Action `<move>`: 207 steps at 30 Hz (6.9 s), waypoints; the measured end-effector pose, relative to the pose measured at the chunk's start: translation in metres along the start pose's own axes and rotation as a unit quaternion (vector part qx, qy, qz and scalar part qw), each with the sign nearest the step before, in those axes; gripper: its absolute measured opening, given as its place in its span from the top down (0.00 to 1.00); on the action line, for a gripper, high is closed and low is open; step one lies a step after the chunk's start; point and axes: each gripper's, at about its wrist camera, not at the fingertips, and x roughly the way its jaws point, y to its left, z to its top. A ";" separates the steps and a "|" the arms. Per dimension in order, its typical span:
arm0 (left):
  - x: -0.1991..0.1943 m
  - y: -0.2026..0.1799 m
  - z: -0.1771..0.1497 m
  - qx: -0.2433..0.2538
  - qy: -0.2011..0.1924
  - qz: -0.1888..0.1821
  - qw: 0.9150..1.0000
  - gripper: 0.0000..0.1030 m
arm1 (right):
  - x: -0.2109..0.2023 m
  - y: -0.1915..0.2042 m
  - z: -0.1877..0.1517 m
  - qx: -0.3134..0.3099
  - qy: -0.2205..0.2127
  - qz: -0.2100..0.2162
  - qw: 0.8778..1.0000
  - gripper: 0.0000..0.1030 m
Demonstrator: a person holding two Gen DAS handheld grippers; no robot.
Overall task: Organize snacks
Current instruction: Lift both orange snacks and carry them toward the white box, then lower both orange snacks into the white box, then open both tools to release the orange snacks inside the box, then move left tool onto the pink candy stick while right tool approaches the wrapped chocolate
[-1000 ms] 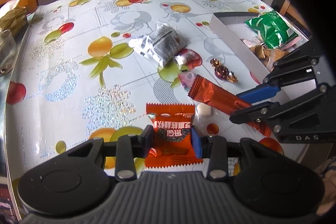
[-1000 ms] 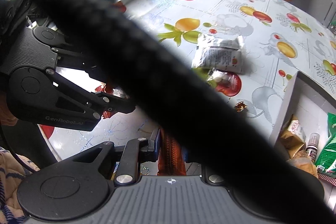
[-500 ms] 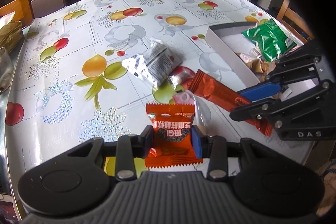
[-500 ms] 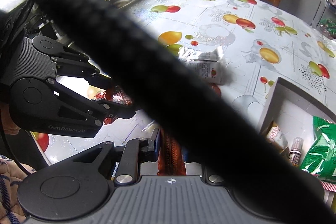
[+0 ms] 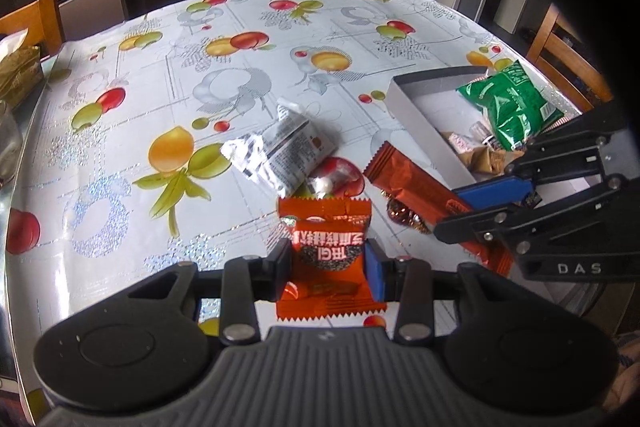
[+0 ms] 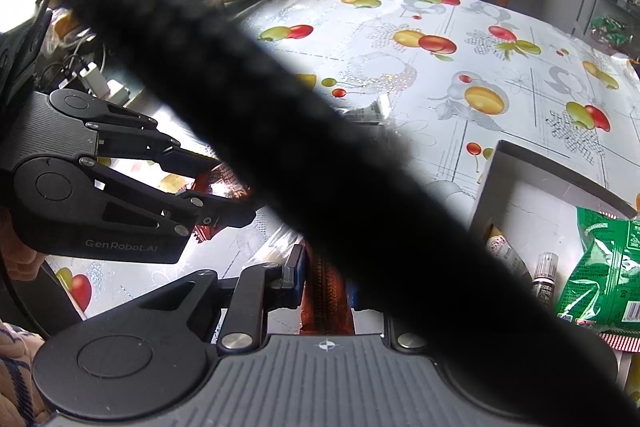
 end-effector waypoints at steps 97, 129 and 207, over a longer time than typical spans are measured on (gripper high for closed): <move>0.081 -0.188 0.029 0.216 0.043 -0.146 0.965 0.64 | -0.044 -0.122 -0.095 0.165 0.031 -0.120 0.978 0.78; 0.066 -0.188 0.029 0.236 0.010 -0.149 0.960 0.25 | -0.049 -0.123 -0.082 0.170 0.021 -0.139 0.975 0.65; 0.065 -0.029 -0.016 0.045 0.055 0.010 0.997 0.48 | 0.041 -0.023 0.019 0.017 0.043 -0.011 0.999 0.30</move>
